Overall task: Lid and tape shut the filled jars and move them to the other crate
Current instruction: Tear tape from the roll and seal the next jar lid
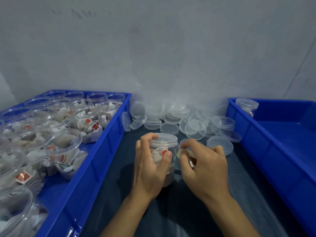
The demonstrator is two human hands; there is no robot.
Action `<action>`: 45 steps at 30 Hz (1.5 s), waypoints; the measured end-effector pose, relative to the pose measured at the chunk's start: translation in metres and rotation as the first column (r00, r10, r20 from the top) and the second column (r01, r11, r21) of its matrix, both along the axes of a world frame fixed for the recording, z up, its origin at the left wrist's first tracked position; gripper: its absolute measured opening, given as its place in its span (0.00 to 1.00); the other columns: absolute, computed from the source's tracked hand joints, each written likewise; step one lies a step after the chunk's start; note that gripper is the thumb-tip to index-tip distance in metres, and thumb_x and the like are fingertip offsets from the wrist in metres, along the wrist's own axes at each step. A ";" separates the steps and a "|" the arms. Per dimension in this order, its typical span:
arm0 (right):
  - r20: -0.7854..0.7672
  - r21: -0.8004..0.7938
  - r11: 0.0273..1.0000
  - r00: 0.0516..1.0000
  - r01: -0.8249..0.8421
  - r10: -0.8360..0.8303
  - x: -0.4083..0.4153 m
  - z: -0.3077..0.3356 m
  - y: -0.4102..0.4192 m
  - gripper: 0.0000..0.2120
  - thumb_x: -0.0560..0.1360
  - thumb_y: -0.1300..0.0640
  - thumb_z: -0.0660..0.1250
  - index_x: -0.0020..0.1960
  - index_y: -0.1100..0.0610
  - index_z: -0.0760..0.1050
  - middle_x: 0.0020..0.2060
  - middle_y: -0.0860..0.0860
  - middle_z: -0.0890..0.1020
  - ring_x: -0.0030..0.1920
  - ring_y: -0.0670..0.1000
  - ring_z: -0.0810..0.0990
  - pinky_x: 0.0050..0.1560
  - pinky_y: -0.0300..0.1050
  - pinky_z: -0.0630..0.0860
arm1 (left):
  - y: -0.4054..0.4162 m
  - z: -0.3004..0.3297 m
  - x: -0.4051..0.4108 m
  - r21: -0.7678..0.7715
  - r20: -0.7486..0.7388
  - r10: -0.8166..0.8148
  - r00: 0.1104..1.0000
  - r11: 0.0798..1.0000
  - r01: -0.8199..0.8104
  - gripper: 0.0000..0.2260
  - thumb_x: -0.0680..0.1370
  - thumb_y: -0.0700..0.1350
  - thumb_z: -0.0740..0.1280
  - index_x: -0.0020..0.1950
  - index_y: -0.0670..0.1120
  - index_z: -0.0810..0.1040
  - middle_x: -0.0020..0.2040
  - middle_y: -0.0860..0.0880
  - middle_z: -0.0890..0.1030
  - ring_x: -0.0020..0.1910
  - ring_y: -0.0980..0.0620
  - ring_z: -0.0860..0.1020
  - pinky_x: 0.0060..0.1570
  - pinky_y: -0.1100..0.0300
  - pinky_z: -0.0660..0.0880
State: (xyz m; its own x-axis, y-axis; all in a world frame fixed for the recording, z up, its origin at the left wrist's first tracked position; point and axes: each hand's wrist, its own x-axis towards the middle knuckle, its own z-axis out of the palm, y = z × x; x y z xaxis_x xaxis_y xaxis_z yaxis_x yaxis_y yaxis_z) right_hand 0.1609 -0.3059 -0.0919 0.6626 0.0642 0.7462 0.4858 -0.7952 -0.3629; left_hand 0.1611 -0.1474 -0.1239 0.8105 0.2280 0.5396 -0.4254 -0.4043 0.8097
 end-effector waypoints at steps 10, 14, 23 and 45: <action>0.107 0.000 0.998 0.993 -0.055 0.055 0.005 -0.005 -0.002 0.02 0.76 0.51 0.69 0.47 0.45 0.77 0.36 0.43 0.82 0.35 0.45 0.77 0.45 0.53 0.68 | 0.004 0.005 -0.001 -0.006 -0.031 0.013 0.999 1.000 -0.013 0.22 0.74 0.62 0.65 0.67 0.63 0.67 0.62 0.52 0.74 0.56 0.56 0.80 0.55 0.56 0.78; 0.128 -0.036 0.998 0.991 -0.044 0.048 0.005 -0.004 -0.002 0.02 0.77 0.51 0.70 0.46 0.46 0.78 0.36 0.43 0.82 0.34 0.47 0.79 0.43 0.54 0.67 | 0.002 0.006 -0.004 0.042 -0.009 0.005 1.000 0.999 -0.005 0.24 0.74 0.65 0.67 0.67 0.64 0.67 0.62 0.56 0.72 0.58 0.63 0.77 0.51 0.75 0.71; 0.146 -0.048 0.999 0.989 0.003 0.004 0.006 -0.005 -0.003 0.03 0.77 0.50 0.72 0.46 0.47 0.79 0.34 0.44 0.82 0.33 0.48 0.79 0.43 0.54 0.68 | -0.002 0.007 -0.004 0.087 0.016 0.037 0.999 0.995 -0.038 0.23 0.73 0.69 0.70 0.65 0.71 0.65 0.61 0.61 0.70 0.57 0.66 0.76 0.50 0.76 0.72; 0.216 -0.098 0.995 0.976 0.024 -0.002 0.006 -0.005 0.000 0.08 0.81 0.47 0.69 0.45 0.48 0.79 0.33 0.44 0.81 0.32 0.49 0.78 0.43 0.50 0.64 | -0.002 0.005 0.002 0.032 -0.038 0.081 0.996 0.996 -0.080 0.18 0.75 0.68 0.65 0.62 0.67 0.68 0.58 0.58 0.77 0.51 0.58 0.81 0.46 0.67 0.75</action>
